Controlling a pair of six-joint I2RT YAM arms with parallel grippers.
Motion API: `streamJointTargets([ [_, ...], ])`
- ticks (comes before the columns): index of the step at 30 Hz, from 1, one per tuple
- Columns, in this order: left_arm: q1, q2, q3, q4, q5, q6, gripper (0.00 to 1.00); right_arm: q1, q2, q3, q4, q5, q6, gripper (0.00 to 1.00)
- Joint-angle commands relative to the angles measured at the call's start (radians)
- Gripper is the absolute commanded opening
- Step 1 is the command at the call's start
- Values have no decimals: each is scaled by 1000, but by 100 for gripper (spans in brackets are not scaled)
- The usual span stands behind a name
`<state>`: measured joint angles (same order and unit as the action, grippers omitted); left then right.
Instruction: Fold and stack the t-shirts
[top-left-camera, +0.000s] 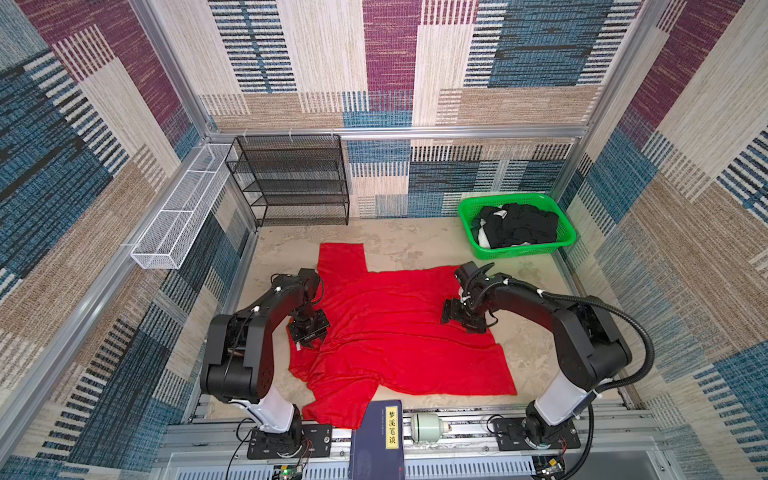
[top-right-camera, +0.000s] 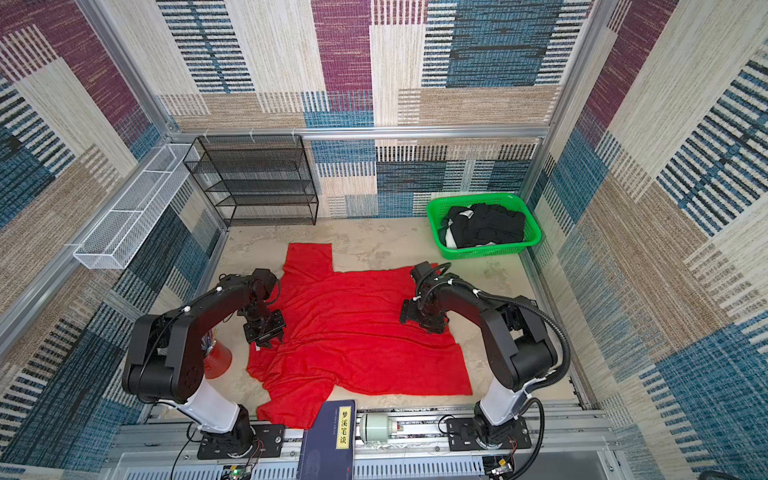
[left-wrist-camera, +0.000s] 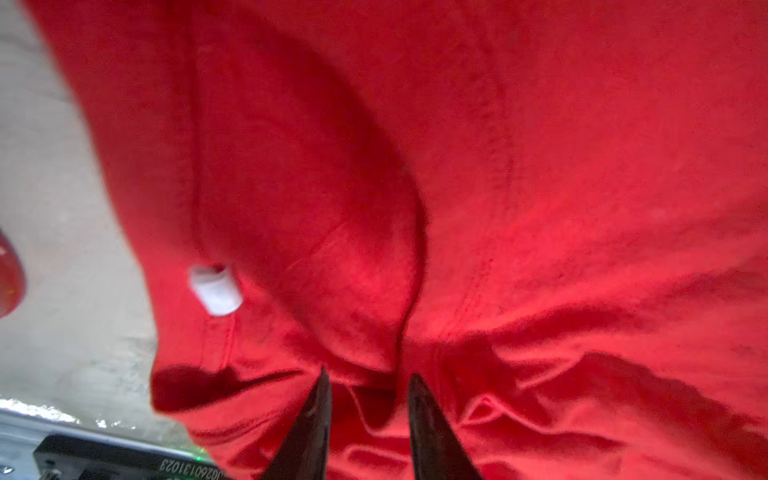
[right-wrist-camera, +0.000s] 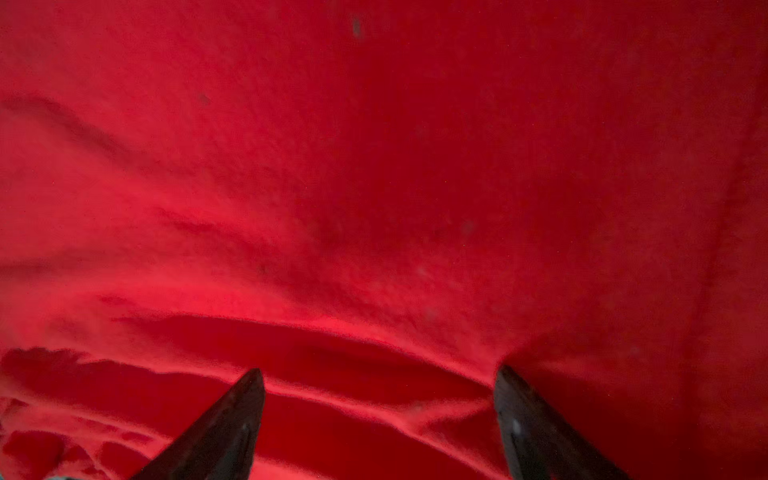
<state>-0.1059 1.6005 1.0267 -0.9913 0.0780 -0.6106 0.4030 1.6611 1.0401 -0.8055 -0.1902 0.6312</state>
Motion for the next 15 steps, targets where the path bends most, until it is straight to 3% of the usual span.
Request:
streamJointTargets([
  [1, 0, -43, 74, 11, 8, 15, 34, -19, 2, 98, -82, 69, -4, 88],
  [5, 4, 49, 313, 51, -16, 68, 35, -81, 177, 371, -112, 93, -105, 88],
  [10, 15, 349, 656, 73, -15, 104, 34, -158, 388, 714, -92, 127, -195, 85],
  [15, 17, 582, 852, 75, 44, 79, 32, -164, 579, 977, -163, 119, -250, 85],
])
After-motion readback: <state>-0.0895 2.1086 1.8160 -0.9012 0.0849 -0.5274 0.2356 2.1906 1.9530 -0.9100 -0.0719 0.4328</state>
